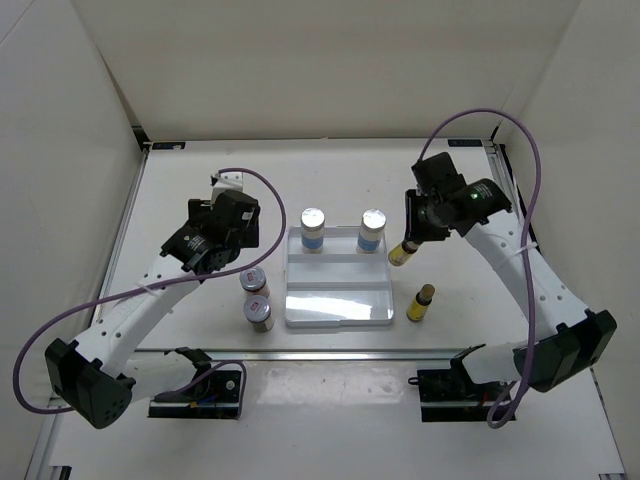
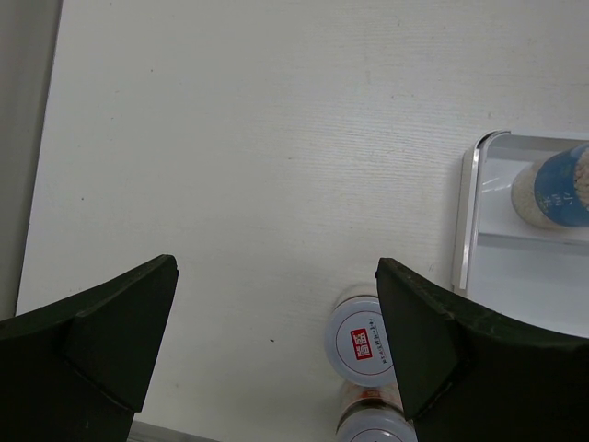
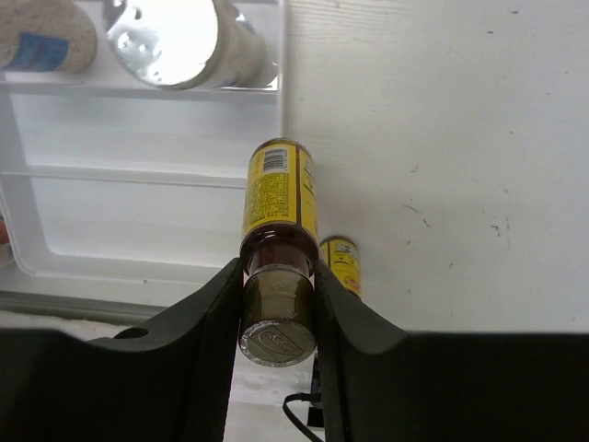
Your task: Organize the condiment bottles
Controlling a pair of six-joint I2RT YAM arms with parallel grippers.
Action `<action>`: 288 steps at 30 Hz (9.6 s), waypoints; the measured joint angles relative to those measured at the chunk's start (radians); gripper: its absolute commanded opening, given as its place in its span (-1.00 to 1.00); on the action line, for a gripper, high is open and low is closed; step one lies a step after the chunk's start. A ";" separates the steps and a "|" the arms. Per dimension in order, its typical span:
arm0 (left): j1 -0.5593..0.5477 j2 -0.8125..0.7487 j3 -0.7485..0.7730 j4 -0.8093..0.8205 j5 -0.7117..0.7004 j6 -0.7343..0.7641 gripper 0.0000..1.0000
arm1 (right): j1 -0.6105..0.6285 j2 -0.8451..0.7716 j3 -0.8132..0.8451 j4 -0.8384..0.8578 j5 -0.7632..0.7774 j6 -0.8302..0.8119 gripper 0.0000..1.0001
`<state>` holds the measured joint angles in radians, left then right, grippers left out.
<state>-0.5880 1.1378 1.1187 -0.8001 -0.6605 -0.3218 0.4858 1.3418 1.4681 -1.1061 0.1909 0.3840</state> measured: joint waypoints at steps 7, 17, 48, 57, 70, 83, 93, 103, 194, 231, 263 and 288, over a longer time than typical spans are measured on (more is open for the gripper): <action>0.000 0.003 0.000 0.000 0.000 -0.001 1.00 | 0.104 0.082 0.013 0.006 -0.011 0.013 -1.00; 0.000 0.031 0.000 0.000 0.003 -0.001 1.00 | 0.118 0.161 -0.039 0.127 -0.031 0.020 -1.00; 0.000 0.050 0.000 0.000 0.049 0.003 1.00 | 0.118 -0.220 -0.356 -0.064 0.126 0.264 0.64; 0.000 0.072 0.000 0.000 0.056 0.007 1.00 | 0.117 -0.194 -0.357 -0.081 0.143 0.317 0.19; 0.000 0.079 0.000 0.000 0.074 0.007 1.00 | 0.130 -0.119 -0.396 -0.072 0.150 0.351 -0.74; 0.000 0.041 0.000 -0.001 0.076 0.007 1.00 | 0.350 -0.066 0.116 -0.214 0.270 0.366 -1.00; 0.000 -0.093 0.000 0.000 0.076 0.006 1.00 | 0.483 0.243 0.445 -0.224 0.225 0.283 -1.00; 0.000 -0.058 0.000 -0.001 0.074 0.006 1.00 | 0.483 0.464 0.460 -0.068 0.204 0.177 -1.00; -0.038 0.025 0.194 -0.227 0.437 -0.117 -0.78 | 0.463 -0.398 -0.240 -0.235 0.622 0.372 1.00; -0.344 0.418 0.065 -0.042 0.419 -0.299 0.43 | 0.463 -0.344 -0.241 -0.235 0.623 0.369 1.00; -0.187 -0.177 -0.257 -0.290 0.343 -0.603 1.00 | 0.463 -0.344 -0.251 -0.235 0.622 0.364 1.00; -0.058 -0.145 -0.254 -0.172 0.594 -0.479 -0.79 | 0.463 -0.347 -0.254 -0.235 0.622 0.364 1.00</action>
<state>-0.6456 0.9932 0.8650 -0.9726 -0.0666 -0.8009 0.9493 0.9947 1.2144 -1.3411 0.8131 0.7479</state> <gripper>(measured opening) 0.737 0.998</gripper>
